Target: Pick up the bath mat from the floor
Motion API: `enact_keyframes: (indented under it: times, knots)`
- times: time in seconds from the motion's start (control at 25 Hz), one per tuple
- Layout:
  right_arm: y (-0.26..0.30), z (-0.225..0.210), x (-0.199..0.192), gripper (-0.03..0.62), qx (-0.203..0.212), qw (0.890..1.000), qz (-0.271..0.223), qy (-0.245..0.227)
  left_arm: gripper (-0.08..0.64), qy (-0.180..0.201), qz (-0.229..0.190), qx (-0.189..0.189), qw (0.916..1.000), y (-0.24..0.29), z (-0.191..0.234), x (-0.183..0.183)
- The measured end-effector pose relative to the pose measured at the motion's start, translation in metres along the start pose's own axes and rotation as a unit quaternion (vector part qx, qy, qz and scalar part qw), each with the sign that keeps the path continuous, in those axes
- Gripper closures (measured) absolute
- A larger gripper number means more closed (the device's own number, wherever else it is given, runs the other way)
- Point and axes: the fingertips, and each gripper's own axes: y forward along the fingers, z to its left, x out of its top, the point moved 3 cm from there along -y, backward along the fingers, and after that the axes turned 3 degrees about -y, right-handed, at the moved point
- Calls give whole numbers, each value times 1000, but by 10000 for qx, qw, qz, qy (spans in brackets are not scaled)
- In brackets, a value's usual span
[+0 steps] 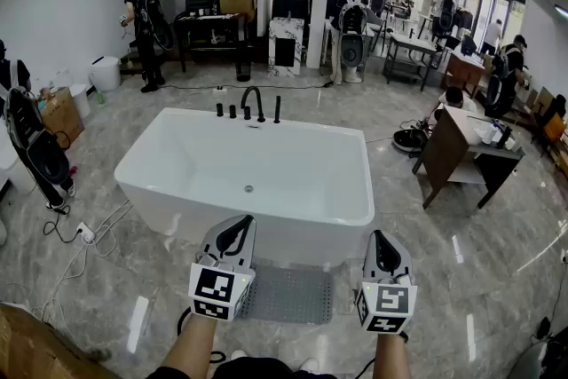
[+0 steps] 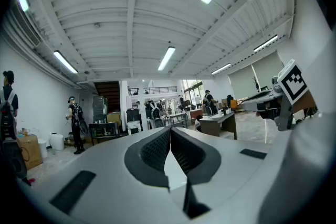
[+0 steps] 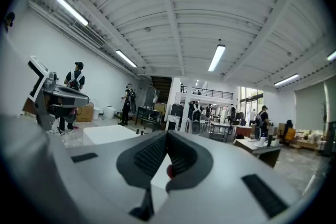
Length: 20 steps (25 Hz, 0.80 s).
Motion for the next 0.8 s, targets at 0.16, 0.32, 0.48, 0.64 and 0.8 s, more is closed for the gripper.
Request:
enact_keyframes:
  times: [0.16, 0.32, 0.48, 0.64, 0.8]
  knots:
    - [3, 10, 6, 571, 3, 10000, 13, -2, 551, -73, -35, -43, 10000, -2, 8, 3]
    - [4, 16, 9, 571, -39, 10000, -6, -32, 551, -109, -64, -71, 9999, -3, 15, 2]
    - [6, 21, 9, 571, -107, 9999, -12, -9, 551, -3, -23, -87, 10000, -1, 23, 1]
    - [3, 27, 16, 571, -148, 9999, -20, -32, 551, 34, 70, -130, 9999, -6, 28, -4]
    - [0, 40, 29, 569, -198, 9997, -33, -134, 551, 46, 254, -208, 9994, -13, 39, -15]
